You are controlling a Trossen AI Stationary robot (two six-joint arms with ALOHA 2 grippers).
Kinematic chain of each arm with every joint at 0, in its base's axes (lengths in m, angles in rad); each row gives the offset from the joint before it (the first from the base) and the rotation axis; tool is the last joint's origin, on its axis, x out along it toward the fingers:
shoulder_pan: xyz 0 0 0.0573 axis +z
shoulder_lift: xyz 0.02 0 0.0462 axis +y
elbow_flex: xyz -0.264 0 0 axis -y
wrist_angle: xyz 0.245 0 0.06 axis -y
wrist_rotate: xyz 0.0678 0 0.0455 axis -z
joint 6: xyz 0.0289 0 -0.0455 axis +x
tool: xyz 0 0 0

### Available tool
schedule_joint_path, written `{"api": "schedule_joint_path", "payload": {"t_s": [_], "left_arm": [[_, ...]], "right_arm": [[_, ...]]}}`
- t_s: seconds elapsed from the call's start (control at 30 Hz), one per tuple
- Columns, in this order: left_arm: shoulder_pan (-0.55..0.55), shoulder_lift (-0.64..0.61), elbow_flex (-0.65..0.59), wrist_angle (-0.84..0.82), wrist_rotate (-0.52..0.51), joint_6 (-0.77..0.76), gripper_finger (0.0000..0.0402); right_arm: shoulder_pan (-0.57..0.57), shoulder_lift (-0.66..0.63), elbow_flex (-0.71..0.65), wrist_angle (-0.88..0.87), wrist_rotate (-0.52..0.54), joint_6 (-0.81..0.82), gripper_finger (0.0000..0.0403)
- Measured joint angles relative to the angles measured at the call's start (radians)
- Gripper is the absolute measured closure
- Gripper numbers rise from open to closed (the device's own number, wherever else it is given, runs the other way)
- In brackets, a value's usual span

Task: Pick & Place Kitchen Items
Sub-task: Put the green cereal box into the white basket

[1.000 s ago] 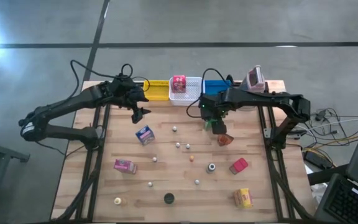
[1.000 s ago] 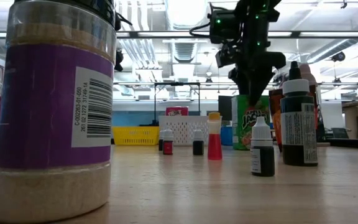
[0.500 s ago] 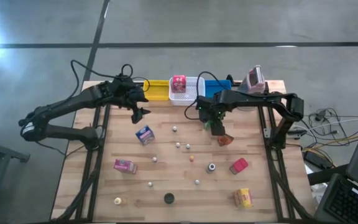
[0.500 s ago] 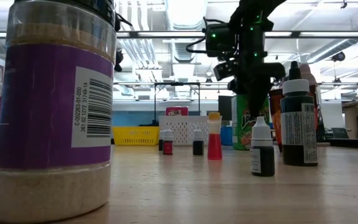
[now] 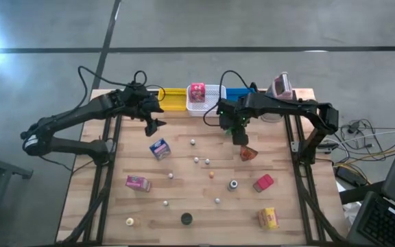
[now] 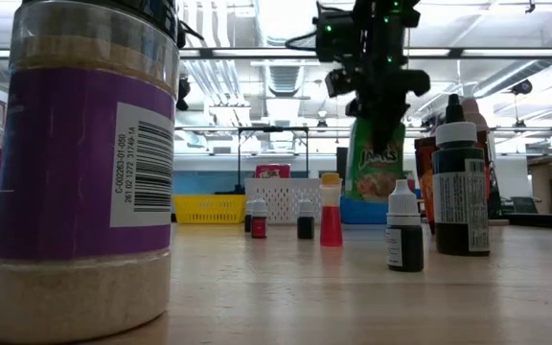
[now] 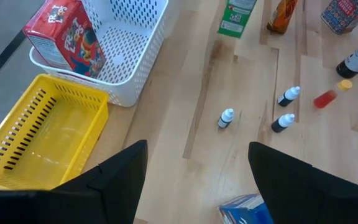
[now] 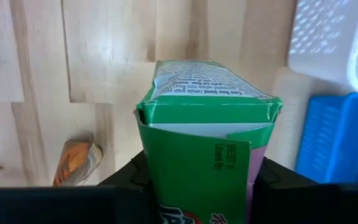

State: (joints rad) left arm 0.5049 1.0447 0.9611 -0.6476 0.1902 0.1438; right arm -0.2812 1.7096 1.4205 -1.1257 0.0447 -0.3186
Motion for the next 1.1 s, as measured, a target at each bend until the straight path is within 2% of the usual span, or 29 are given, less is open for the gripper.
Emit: {"api": "schedule_joint_path", "payload": {"t_s": [0.37,0.73,0.93,1.1], "left_arm": [[0.0,0.0,0.0,-0.007,0.0,-0.008,0.0117],[0.0,0.0,0.0,-0.007,0.0,-0.009,0.0117],[0.0,0.0,0.001,0.0,0.0,-0.004,0.0117],[0.0,0.0,0.007,0.005,0.0,-0.006,0.0117]], "right_arm": [[-0.029,-0.001,0.168,-0.045,-0.004,-0.037,0.0268],[-0.133,-0.001,0.384,-0.042,0.001,-0.129,0.029],[-0.222,0.001,0.436,-0.027,0.008,-0.138,0.028],[-0.269,0.006,0.417,0.058,0.004,-0.16,0.0288]]}}
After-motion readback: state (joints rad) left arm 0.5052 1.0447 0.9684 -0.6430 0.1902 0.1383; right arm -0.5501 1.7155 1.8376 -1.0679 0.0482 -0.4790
